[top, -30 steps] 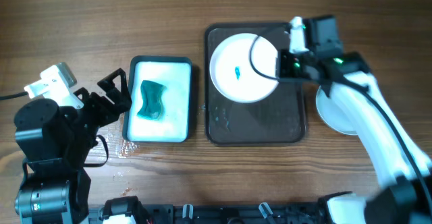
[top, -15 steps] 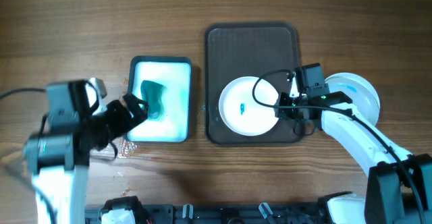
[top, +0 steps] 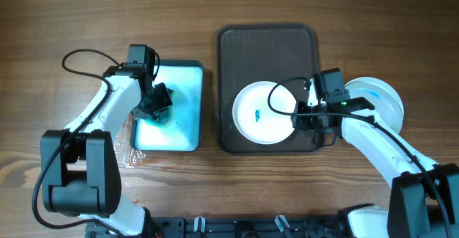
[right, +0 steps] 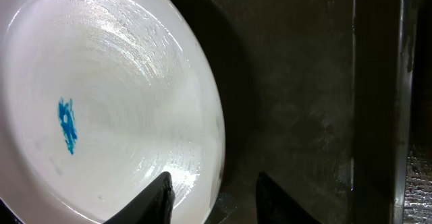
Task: Clean dirty plates on tray and stack at the side
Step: 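Grasp the sponge with the left gripper and scrub the last plate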
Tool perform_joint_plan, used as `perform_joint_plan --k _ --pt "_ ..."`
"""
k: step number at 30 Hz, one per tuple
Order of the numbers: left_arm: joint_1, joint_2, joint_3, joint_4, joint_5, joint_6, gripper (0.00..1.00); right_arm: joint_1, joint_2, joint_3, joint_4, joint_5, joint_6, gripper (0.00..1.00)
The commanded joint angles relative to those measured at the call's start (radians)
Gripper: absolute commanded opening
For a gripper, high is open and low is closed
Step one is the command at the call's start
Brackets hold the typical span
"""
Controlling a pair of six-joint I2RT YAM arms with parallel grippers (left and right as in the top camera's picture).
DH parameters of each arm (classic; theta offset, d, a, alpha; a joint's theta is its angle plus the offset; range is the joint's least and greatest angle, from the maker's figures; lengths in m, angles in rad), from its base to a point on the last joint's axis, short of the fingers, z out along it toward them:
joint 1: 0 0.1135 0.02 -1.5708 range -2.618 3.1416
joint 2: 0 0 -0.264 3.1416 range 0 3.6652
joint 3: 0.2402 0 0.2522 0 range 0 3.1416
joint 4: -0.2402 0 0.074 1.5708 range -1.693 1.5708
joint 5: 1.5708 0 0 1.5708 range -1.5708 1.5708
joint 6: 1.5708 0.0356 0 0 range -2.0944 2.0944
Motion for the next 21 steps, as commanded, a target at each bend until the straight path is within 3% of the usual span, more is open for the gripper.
perform_joint_plan --k 1,3,7,9,10,17,20,21 --pt "-0.006 0.013 -0.003 0.043 -0.074 -0.001 0.12 -0.002 -0.004 -0.006 -0.001 -0.009 -0.016 0.41" --pt "-0.01 0.017 -0.012 0.051 -0.091 0.0 0.59 -0.002 -0.004 -0.006 -0.005 -0.009 -0.016 0.41" --pt "-0.023 0.017 -0.064 0.105 -0.09 -0.001 0.48 -0.002 -0.004 -0.006 -0.01 -0.009 -0.016 0.41" --pt "-0.039 0.017 -0.105 0.149 -0.09 -0.001 0.29 -0.002 -0.004 -0.006 -0.017 -0.009 -0.016 0.4" --pt "-0.048 0.017 -0.108 0.159 -0.09 -0.001 0.04 -0.002 -0.004 -0.006 -0.02 -0.009 -0.015 0.4" --pt "-0.049 -0.105 0.165 -0.15 -0.091 0.007 0.04 -0.003 -0.004 -0.007 -0.035 0.076 0.1 0.42" --pt "-0.068 -0.212 0.303 -0.293 -0.09 0.007 0.04 -0.003 -0.004 -0.008 0.003 -0.051 -0.14 0.45" --pt "-0.083 -0.235 0.303 -0.298 -0.09 0.007 0.04 -0.003 -0.004 -0.008 0.003 -0.051 -0.137 0.45"
